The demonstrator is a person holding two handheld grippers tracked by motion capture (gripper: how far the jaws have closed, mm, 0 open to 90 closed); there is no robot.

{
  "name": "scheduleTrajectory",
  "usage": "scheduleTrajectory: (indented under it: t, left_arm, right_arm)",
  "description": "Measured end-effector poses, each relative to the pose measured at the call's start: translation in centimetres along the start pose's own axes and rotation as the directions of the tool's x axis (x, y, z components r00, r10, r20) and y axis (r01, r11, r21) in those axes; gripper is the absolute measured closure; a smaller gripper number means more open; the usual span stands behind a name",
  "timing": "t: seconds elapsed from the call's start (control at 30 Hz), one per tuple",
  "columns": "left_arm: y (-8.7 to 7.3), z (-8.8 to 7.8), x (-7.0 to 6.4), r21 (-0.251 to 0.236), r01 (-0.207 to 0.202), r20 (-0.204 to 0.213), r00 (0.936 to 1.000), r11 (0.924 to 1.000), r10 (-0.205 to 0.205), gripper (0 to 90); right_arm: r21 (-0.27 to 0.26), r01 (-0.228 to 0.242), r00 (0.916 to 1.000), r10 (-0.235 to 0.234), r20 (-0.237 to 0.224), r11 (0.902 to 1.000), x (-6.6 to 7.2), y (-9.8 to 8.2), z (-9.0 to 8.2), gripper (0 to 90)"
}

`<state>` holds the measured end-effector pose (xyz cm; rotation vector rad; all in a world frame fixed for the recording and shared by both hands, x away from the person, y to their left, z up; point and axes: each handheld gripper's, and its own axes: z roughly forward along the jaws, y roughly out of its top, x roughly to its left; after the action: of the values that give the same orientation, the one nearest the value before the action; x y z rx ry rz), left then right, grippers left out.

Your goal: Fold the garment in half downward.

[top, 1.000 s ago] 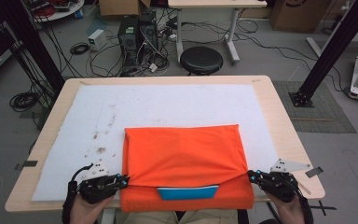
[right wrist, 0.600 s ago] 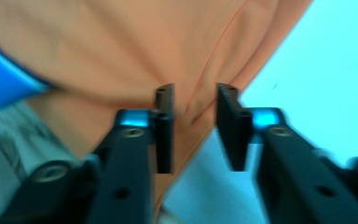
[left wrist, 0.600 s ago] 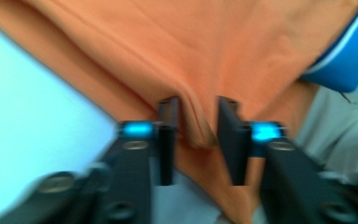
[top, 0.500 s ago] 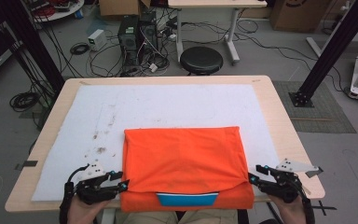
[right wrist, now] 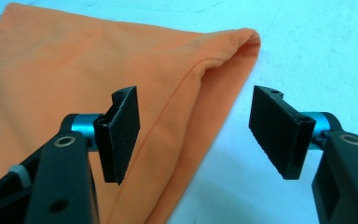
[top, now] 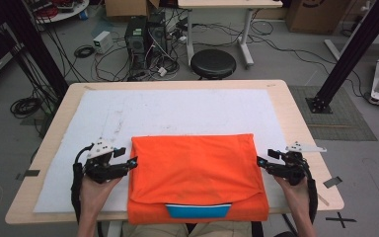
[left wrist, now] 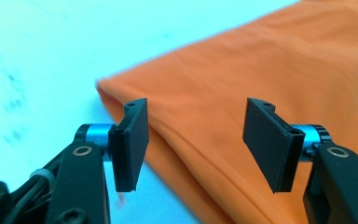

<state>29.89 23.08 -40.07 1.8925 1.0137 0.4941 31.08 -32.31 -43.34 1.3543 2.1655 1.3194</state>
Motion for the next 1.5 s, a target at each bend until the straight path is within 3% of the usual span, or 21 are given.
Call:
scheduleTrajectory:
  t: [0.17, 0.3, 0.37, 0.43, 0.5, 0.67, 0.73, 1.07, 1.23, 1.4, 1.5]
  left_arm:
    - [2.0, 1.9, 1.8, 0.031, 0.002, -0.010, 1.0000, 0.9995, -0.002, 40.7]
    - [3.0, 3.8, 3.7, 0.044, 0.026, -0.041, 0.9989, 0.9987, -0.024, 40.7]
    - [3.1, 4.8, 4.7, 0.055, 0.042, -0.039, 0.9984, 0.9976, -0.040, 40.7]
    - [2.7, 6.0, 5.6, 0.057, 0.074, -0.009, 0.9973, 0.9956, -0.073, 40.8]
    - [2.2, 7.1, 6.1, 0.093, 0.090, -0.003, 0.9959, 0.9916, -0.090, 40.9]
    - [0.3, 8.5, 6.6, 0.088, 0.117, 0.000, 0.9931, 0.9892, -0.118, 41.6]
    - [0.0, 8.8, 6.7, 0.108, 0.125, 0.006, 0.9920, 0.9863, -0.126, 41.6]
    - [-0.1, 9.1, 6.1, 0.125, 0.069, -0.014, 0.9976, 0.9897, -0.068, 44.8]
    - [-0.1, 9.1, 5.9, 0.125, 0.043, 0.002, 0.9990, 0.9912, -0.044, 54.4]
    - [-0.1, 9.0, 5.5, 0.132, 0.002, 0.021, 0.9998, 0.9913, -0.005, 68.2]
    - [-0.1, 9.0, 5.5, 0.132, -0.008, 0.035, 0.9994, 0.9912, 0.003, 76.9]
  right_arm:
    - [0.025, 0.026, 0.9994, -0.027, 0.022, 0.9993, -0.4, 0.9, 1.8, 34.5]
    - [0.020, 0.003, 0.9981, -0.005, 0.061, 0.9998, -1.0, 0.7, 2.8, 33.4]
    - [0.011, 0.006, 0.9969, -0.007, 0.079, 0.9999, -0.9, 0.6, 2.7, 33.7]
    - [0.013, 0.013, 0.9964, -0.014, 0.084, 0.9998, -0.9, 0.5, 2.7, 33.7]
    - [0.021, 0.012, 0.9967, -0.014, 0.080, 0.9997, -0.9, 0.5, 2.8, 33.4]
    - [0.039, 0.024, 0.9958, -0.028, 0.087, 0.9990, -0.7, 0.5, 3.1, 33.2]
    - [0.044, 0.027, 0.9956, -0.031, 0.088, 0.9987, -0.7, 0.5, 3.2, 33.1]
    - [0.059, 0.054, 0.9916, -0.061, 0.114, 0.9968, -0.2, 0.5, 3.3, 32.1]
    - [0.063, 0.051, 0.9926, -0.057, 0.107, 0.9967, -0.3, 0.5, 3.3, 30.8]
    - [0.064, 0.017, 0.9951, -0.023, 0.097, 0.9978, -0.7, 0.6, 3.3, 30.1]
    - [0.052, -0.001, 0.9962, -0.003, 0.087, 0.9986, -1.0, 0.9, 3.3, 34.8]
